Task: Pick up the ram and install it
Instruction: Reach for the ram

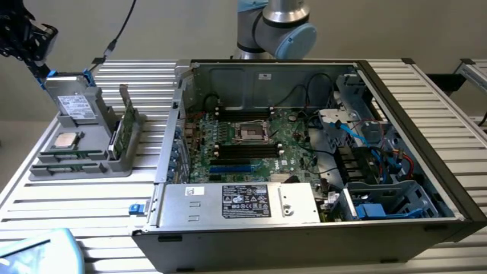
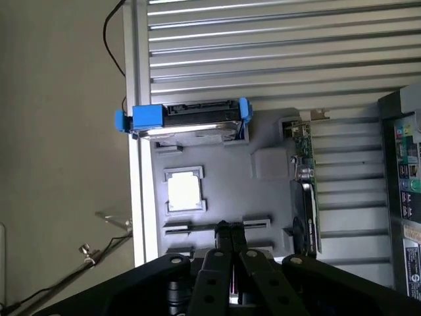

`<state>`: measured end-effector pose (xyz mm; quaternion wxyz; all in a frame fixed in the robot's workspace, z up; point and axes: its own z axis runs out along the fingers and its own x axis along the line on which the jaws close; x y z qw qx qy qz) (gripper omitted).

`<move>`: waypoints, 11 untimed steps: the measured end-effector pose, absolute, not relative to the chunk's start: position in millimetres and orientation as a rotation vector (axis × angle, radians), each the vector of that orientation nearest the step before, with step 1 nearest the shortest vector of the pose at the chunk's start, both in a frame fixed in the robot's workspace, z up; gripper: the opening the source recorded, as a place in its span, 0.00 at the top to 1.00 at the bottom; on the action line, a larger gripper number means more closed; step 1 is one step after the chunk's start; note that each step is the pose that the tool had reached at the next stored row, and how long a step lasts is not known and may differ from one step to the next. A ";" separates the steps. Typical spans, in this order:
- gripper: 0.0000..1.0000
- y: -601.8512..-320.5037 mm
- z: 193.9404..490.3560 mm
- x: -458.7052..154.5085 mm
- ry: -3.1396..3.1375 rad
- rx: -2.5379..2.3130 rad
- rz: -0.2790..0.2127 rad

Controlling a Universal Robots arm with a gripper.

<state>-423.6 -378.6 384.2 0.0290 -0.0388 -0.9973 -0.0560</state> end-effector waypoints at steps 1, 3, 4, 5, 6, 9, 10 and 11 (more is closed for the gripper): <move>0.90 -378.6 383.1 -423.7 -3.074 -0.120 -0.173; 0.90 -378.7 381.1 -423.6 -3.067 -0.120 -0.172; 0.90 -378.7 379.9 -423.7 -3.064 -0.120 -0.171; 0.90 -378.7 378.7 -423.8 -3.062 -0.120 -0.171; 0.90 -378.7 377.7 -423.8 -3.059 -0.119 -0.171; 0.90 -379.0 375.4 -424.4 -3.054 -0.117 -0.170; 0.90 -379.0 375.2 -424.6 -3.054 -0.116 -0.170; 0.90 -379.0 375.2 -424.6 -3.054 -0.116 -0.170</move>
